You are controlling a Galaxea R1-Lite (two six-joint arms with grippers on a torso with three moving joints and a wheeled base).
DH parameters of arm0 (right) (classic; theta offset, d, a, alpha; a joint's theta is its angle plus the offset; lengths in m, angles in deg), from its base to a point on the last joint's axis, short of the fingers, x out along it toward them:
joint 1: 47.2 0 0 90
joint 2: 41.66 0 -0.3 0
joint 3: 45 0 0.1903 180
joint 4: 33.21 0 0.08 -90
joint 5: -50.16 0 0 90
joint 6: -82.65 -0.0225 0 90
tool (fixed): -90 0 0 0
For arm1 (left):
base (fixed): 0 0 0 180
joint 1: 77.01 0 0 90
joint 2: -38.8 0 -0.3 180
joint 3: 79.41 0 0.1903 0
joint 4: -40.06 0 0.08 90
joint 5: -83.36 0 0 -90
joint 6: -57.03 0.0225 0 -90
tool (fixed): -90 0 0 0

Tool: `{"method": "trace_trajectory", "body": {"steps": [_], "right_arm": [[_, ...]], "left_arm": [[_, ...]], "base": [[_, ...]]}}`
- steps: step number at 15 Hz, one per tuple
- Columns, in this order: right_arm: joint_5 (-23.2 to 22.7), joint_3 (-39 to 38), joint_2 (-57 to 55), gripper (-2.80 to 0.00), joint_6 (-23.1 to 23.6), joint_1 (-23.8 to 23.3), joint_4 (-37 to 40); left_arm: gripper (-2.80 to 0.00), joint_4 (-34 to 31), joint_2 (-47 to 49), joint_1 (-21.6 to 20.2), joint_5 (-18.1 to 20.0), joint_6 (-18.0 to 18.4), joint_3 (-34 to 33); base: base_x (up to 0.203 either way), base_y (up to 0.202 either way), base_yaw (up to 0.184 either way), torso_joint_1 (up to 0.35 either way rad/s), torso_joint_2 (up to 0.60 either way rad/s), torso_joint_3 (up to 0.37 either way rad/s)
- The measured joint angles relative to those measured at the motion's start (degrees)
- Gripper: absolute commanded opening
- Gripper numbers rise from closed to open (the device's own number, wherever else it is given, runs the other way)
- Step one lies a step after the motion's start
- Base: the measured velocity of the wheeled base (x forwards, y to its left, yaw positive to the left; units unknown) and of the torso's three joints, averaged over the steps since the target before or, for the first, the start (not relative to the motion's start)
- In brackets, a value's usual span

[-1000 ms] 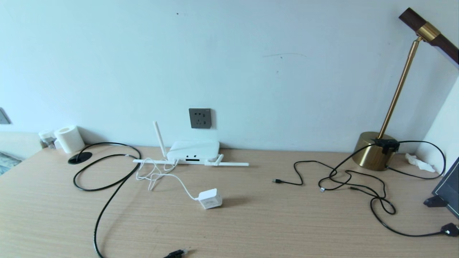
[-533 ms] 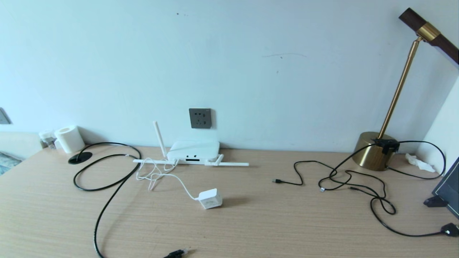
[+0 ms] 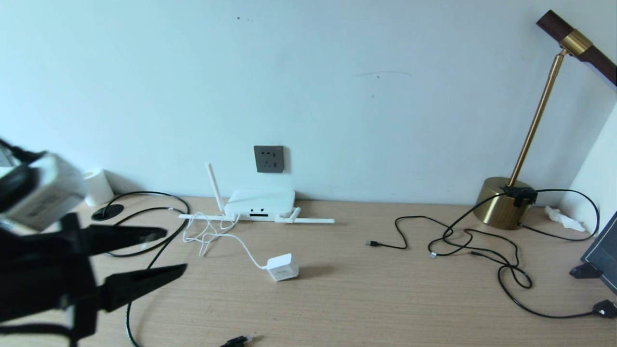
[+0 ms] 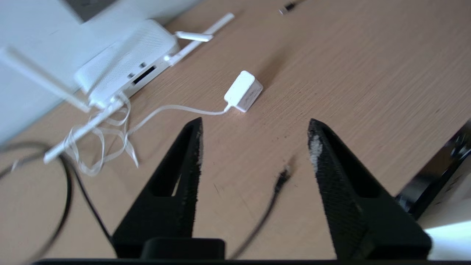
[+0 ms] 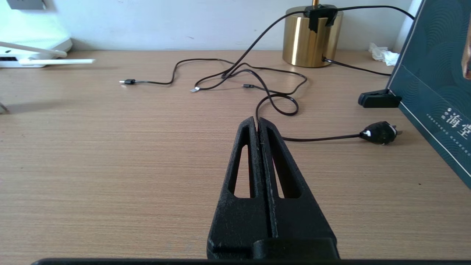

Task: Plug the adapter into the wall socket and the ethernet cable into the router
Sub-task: Pick up plug

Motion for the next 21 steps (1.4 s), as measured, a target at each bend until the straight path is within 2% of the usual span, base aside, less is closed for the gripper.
{"method": "trace_trajectory", "body": {"steps": [2,5,7,9,11,14,17,19,21], "right_arm": [[0.0,0.0,0.0,-2.8,0.0,0.0,0.0],[0.0,0.0,0.0,-2.8,0.0,0.0,0.0],[0.0,0.0,0.0,-2.8,0.0,0.0,0.0],[0.0,0.0,0.0,-2.8,0.0,0.0,0.0],[0.0,0.0,0.0,-2.8,0.0,0.0,0.0],[0.0,0.0,0.0,-2.8,0.0,0.0,0.0],[0.0,0.0,0.0,-2.8,0.0,0.0,0.0],[0.0,0.0,0.0,-2.8,0.0,0.0,0.0],[0.0,0.0,0.0,-2.8,0.0,0.0,0.0]], "left_arm": [[0.0,-4.1,12.8,0.5,3.0,11.7,9.7],[0.0,-18.0,28.8,0.9,7.7,30.7,26.3],[0.0,-27.1,36.9,0.8,7.9,39.7,36.9],[0.0,-34.9,43.0,0.7,7.6,44.4,43.8],[0.0,-39.2,48.0,1.1,5.6,46.3,48.5],[0.0,-45.4,55.0,2.4,4.6,46.1,58.2],[0.0,-49.1,61.3,4.9,3.5,42.5,64.3],[0.0,-49.1,63.9,6.0,1.9,40.9,65.2],[0.0,-48.6,65.5,7.8,1.7,37.3,65.3]], "base": [[0.0,0.0,0.0,0.0,0.0,0.0],[0.0,0.0,0.0,0.0,0.0,0.0],[0.0,0.0,0.0,0.0,0.0,0.0],[0.0,0.0,0.0,0.0,0.0,0.0],[0.0,0.0,0.0,0.0,0.0,0.0],[0.0,0.0,0.0,0.0,0.0,0.0],[0.0,0.0,0.0,0.0,0.0,0.0],[0.0,0.0,0.0,0.0,0.0,0.0],[0.0,0.0,0.0,0.0,0.0,0.0]]}}
